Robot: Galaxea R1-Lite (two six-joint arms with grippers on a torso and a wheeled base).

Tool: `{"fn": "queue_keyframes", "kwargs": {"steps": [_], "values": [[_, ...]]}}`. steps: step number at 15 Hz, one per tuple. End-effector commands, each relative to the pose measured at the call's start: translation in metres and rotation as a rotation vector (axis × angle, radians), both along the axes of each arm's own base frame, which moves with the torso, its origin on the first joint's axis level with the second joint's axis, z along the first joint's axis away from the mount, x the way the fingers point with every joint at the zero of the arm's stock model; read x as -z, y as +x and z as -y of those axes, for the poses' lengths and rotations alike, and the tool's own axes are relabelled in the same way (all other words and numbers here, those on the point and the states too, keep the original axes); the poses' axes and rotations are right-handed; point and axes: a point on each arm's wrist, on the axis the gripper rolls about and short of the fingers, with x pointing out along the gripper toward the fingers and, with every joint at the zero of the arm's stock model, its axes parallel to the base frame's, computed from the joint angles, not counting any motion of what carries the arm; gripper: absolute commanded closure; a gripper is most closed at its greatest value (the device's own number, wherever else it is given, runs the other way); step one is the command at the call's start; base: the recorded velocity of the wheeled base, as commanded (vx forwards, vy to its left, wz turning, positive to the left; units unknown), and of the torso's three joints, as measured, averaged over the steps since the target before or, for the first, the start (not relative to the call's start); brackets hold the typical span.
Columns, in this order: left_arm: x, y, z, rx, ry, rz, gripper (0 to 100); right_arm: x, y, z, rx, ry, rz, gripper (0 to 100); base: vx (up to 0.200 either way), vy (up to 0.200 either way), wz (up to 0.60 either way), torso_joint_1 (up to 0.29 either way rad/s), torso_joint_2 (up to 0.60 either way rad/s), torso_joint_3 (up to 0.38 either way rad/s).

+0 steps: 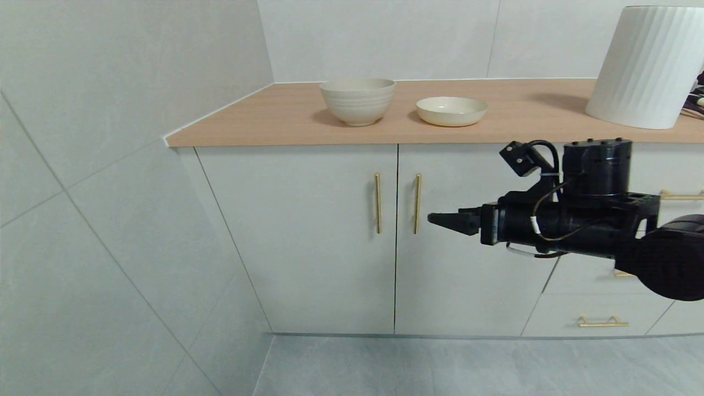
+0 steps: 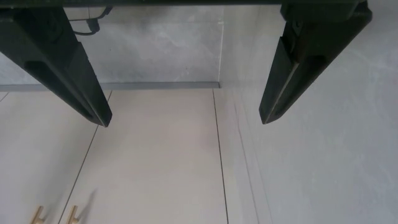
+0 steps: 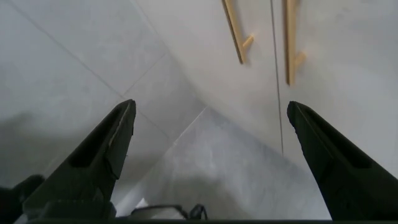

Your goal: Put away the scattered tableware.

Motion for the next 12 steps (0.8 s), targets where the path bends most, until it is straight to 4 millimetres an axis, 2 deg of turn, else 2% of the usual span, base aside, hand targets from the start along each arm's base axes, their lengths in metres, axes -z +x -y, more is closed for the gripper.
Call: {"fn": "queue_keyframes", "kwargs": {"steps": [1, 3, 4, 10, 12], "values": [[0.000, 0.000, 0.000, 0.001, 0.000, 0.000, 0, 0.026, 0.036, -0.022, -0.008, -0.015, -0.034, 0, 0.000, 0.000, 0.00, 0.000, 0.00, 0.000], [0.000, 0.000, 0.000, -0.001, 0.000, 0.000, 0, 0.029, 0.051, -0.029, -0.005, -0.010, -0.022, 0, 0.000, 0.000, 0.00, 0.000, 0.00, 0.000], [0.000, 0.000, 0.000, 0.001, 0.000, 0.000, 0, 0.037, 0.060, -0.032, 0.008, -0.015, -0.032, 0, 0.000, 0.000, 0.00, 0.000, 0.00, 0.000], [0.000, 0.000, 0.000, 0.001, 0.000, 0.000, 0, 0.059, 0.081, -0.039, 0.093, 0.052, 0.029, 0, 0.000, 0.000, 0.00, 0.000, 0.00, 0.000], [0.000, 0.000, 0.000, -0.001, 0.000, 0.000, 0, 0.060, 0.086, -0.042, 0.113, 0.065, 0.043, 0, 0.000, 0.000, 0.00, 0.000, 0.00, 0.000]]}}
